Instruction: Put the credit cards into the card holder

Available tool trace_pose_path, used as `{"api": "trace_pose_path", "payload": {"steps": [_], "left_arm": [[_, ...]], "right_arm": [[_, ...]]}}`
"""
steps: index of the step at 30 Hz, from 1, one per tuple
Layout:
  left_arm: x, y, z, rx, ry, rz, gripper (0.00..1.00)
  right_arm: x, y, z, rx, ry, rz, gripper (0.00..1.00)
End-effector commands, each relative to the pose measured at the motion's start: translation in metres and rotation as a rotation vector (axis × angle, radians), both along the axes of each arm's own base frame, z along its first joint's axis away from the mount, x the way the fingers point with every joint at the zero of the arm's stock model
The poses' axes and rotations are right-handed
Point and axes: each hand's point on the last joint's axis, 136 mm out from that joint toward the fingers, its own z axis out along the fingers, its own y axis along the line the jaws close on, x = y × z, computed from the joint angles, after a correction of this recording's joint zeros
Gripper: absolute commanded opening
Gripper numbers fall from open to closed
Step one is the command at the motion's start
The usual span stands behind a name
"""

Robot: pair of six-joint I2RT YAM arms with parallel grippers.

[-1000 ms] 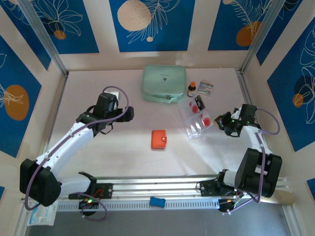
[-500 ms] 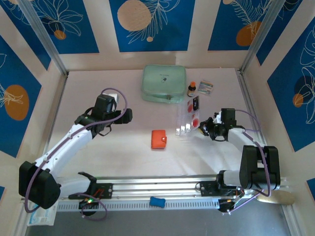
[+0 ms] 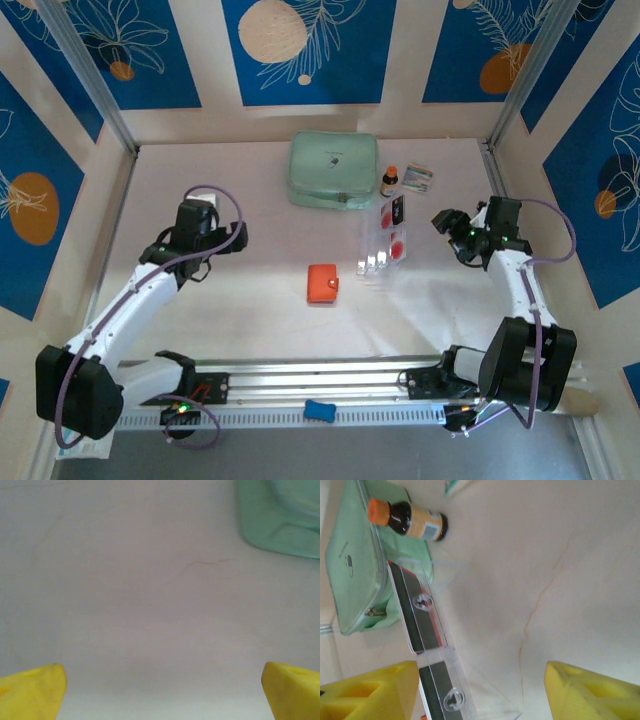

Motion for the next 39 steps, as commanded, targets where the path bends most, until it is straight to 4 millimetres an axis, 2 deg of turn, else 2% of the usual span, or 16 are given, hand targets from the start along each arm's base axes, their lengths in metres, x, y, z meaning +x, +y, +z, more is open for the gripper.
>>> {"api": "trace_pose_path", "payload": {"steps": [1,4,8,12,14,22,28,31,36,39], "left_arm": [[0.008,0.034,-0.001,0.093,-0.081,0.081,1.0],[0.012,0.054,-0.003,0.108,-0.128,0.131,1.0],[0.023,0.067,0.005,0.217,-0.228,0.11,1.0],[0.032,0.077,0.011,0.32,-0.334,0.101,1.0],[0.035,0.08,0.005,0.328,-0.354,0.108,1.0],[0.054,0.066,-0.027,0.262,-0.471,0.069,1.0],[0.062,0.054,-0.06,0.244,-0.447,-0.004,1.0],[0.068,0.041,-0.073,0.231,-0.429,-0.082,1.0],[0.071,0.042,-0.077,0.195,-0.418,-0.098,1.0],[0.072,0.042,-0.08,0.176,-0.401,-0.107,1.0]], "right_arm": [[-0.002,-0.021,0.004,-0.18,0.001,-0.023,0.78],[0.005,-0.038,0.003,-0.265,-0.043,-0.086,1.0],[0.015,-0.056,-0.001,-0.353,-0.125,-0.168,0.99],[0.023,-0.058,-0.006,-0.424,-0.191,-0.184,0.99],[0.028,-0.057,-0.008,-0.471,-0.206,-0.164,0.99],[0.044,-0.039,-0.022,-0.571,-0.323,-0.061,0.99],[0.049,-0.016,-0.035,-0.623,-0.419,0.05,0.99],[0.051,-0.003,-0.03,-0.638,-0.48,0.118,0.99],[0.048,0.013,-0.037,-0.666,-0.588,0.182,0.99],[0.055,0.021,-0.046,-0.696,-0.619,0.195,0.99]]}}
